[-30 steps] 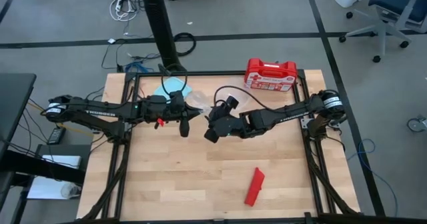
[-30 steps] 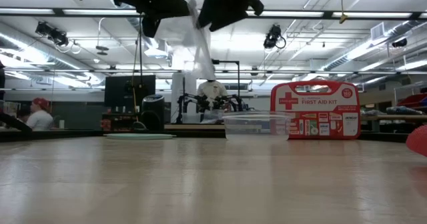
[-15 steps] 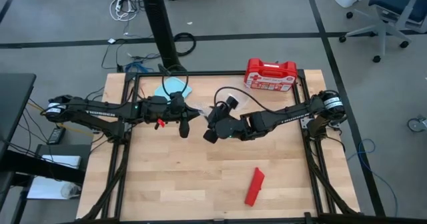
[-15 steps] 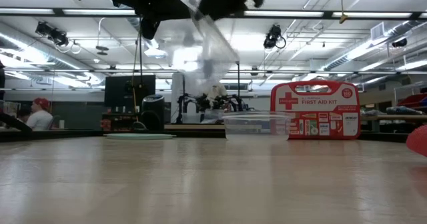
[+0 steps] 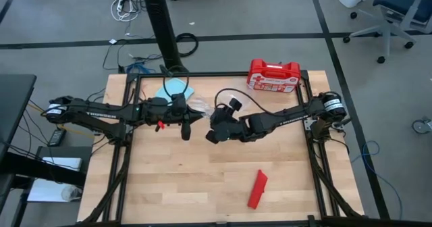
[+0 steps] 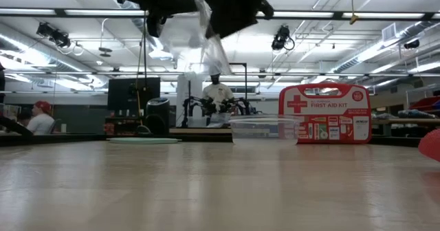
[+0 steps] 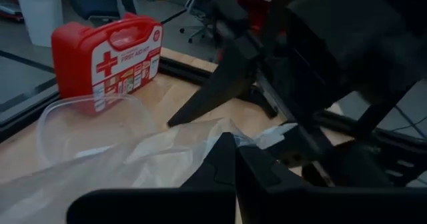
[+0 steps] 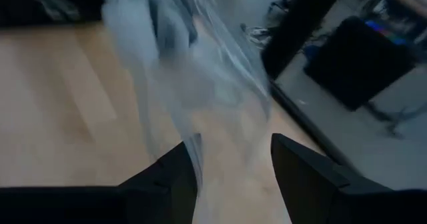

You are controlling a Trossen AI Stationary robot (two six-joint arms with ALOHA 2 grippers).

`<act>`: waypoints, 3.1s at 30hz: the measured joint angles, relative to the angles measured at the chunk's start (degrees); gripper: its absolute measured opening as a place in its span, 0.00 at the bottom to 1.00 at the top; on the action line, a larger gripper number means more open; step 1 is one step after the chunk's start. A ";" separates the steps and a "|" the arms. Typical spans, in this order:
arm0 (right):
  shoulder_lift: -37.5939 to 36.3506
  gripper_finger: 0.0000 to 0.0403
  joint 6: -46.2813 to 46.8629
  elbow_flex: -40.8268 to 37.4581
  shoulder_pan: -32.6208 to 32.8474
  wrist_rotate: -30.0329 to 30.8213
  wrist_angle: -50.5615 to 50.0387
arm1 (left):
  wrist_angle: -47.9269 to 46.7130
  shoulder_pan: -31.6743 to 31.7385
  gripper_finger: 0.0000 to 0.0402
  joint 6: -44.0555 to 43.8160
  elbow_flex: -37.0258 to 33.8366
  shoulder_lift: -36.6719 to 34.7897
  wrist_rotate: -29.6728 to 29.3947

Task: Roll bandage
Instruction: Open the transparent zip bag

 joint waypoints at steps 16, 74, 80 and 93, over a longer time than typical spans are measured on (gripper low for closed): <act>-0.13 0.43 -5.63 0.20 -0.38 -4.70 3.97 | 0.20 -3.24 0.00 -1.28 0.02 2.00 0.02; 0.55 0.40 17.52 0.20 -1.52 -48.50 -34.37 | 20.62 -4.71 0.00 -2.60 0.00 25.57 7.26; 0.55 0.40 16.45 0.20 -0.61 -49.50 -34.44 | 19.14 -4.29 0.00 -2.52 0.02 24.22 7.92; 0.55 0.39 14.41 0.20 0.56 -49.70 -35.46 | 19.32 -3.98 0.00 -2.69 0.02 24.20 8.80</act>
